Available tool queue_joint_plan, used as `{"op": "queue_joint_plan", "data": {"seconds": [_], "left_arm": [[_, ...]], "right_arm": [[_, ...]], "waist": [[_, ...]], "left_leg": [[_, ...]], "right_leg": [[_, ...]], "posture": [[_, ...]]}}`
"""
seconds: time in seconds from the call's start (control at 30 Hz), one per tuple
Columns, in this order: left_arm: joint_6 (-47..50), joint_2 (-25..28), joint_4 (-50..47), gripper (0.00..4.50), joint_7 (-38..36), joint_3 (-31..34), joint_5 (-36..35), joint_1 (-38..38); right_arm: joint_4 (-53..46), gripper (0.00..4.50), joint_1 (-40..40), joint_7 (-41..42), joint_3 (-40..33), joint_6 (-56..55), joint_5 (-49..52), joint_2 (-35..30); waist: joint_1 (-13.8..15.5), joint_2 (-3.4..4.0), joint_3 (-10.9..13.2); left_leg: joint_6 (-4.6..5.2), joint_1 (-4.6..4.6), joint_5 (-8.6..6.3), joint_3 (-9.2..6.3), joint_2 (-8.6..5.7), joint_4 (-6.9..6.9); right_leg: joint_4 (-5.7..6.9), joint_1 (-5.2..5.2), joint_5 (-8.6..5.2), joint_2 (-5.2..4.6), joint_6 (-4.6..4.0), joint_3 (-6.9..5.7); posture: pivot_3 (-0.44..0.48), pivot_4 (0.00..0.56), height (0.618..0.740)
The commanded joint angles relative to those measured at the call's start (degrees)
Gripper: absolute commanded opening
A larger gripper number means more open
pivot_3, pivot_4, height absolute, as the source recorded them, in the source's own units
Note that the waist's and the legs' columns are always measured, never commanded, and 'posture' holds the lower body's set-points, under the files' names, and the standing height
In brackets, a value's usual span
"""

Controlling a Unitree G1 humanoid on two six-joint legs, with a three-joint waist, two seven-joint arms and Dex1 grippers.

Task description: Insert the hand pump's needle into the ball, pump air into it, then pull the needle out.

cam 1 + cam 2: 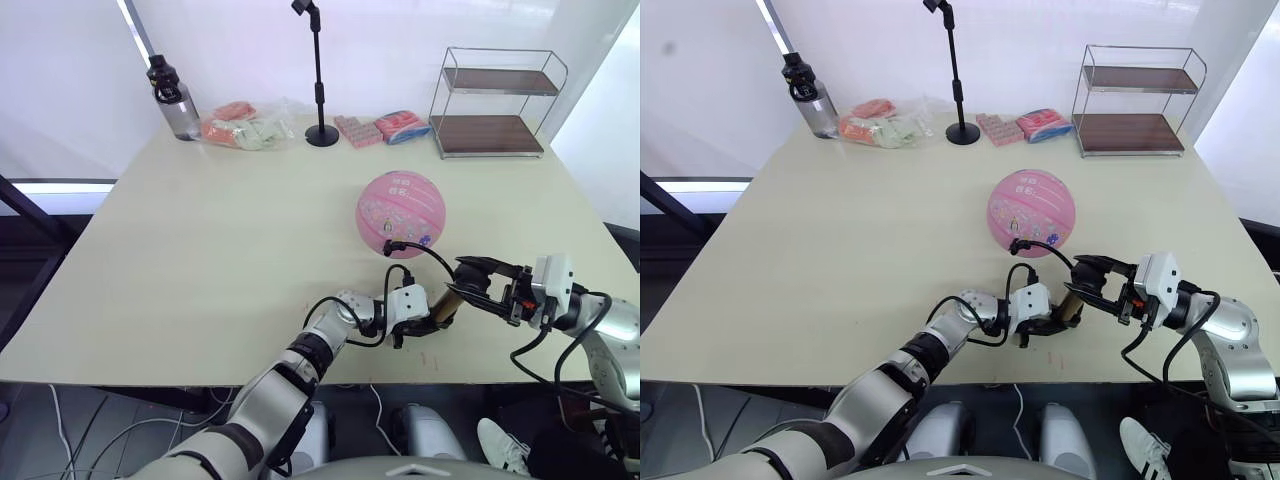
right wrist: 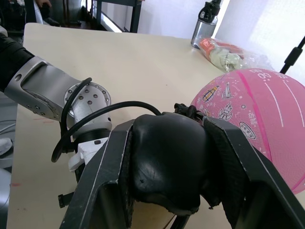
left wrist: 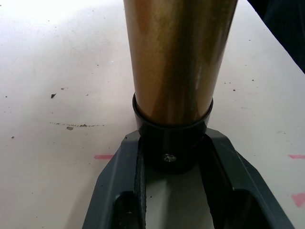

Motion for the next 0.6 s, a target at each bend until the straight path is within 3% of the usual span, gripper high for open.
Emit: {"op": "queue_joint_plan", "data": {"seconds": [0.03, 0.27, 0.4, 0.6], "left_arm": [[2.19, 1.36, 3.66, 1.07, -1.32, -2.37, 3.18, 2.28], [2.09, 1.39, 3.83, 1.07, -1.56, -2.27, 3.17, 2.19], [2.21, 1.37, 3.88, 1.07, -1.34, -2.03, 3.02, 2.22], [2.07, 1.34, 4.1, 1.07, -1.3, -2.15, 3.11, 2.19]], "right_arm": [[-1.65, 1.65, -0.6, 0.13, -1.18, 6.91, 2.24, -3.05], [-9.95, 1.65, -7.87, -0.53, -10.09, 20.32, 15.37, -11.49], [-11.98, 1.65, -12.21, -2.97, -15.37, 28.09, 22.86, -14.69], [-12.48, 1.65, -18.46, -4.54, -20.97, 35.64, 30.17, -19.01]], "waist": [[0.08, 0.09, 0.06], [0.22, 0.97, 0.74], [0.24, 0.96, 0.76], [0.17, 0.98, 0.87]], "left_leg": [[0.0, -0.03, 0.0, 0.02, 0.0, 0.0], [0.0, -0.49, 0.0, 0.06, -0.18, 0.01], [0.01, -1.02, 0.01, 0.02, -0.32, 0.05], [0.01, -1.1, 0.01, 0.03, -0.38, 0.08]], "right_leg": [[-0.01, 0.0, 0.02, -0.01, -0.02, 0.01], [-0.05, -0.39, 0.15, -0.24, -0.22, 0.0], [-0.05, -0.88, 0.21, -0.31, -0.11, -0.02], [-0.06, -0.94, 0.23, -0.39, -0.08, -0.01]], "posture": [[0.0, 0.15, 0.74], [0.0, 0.15, 0.74], [0.0, 0.15, 0.74], [0.0, 0.15, 0.74]]}}
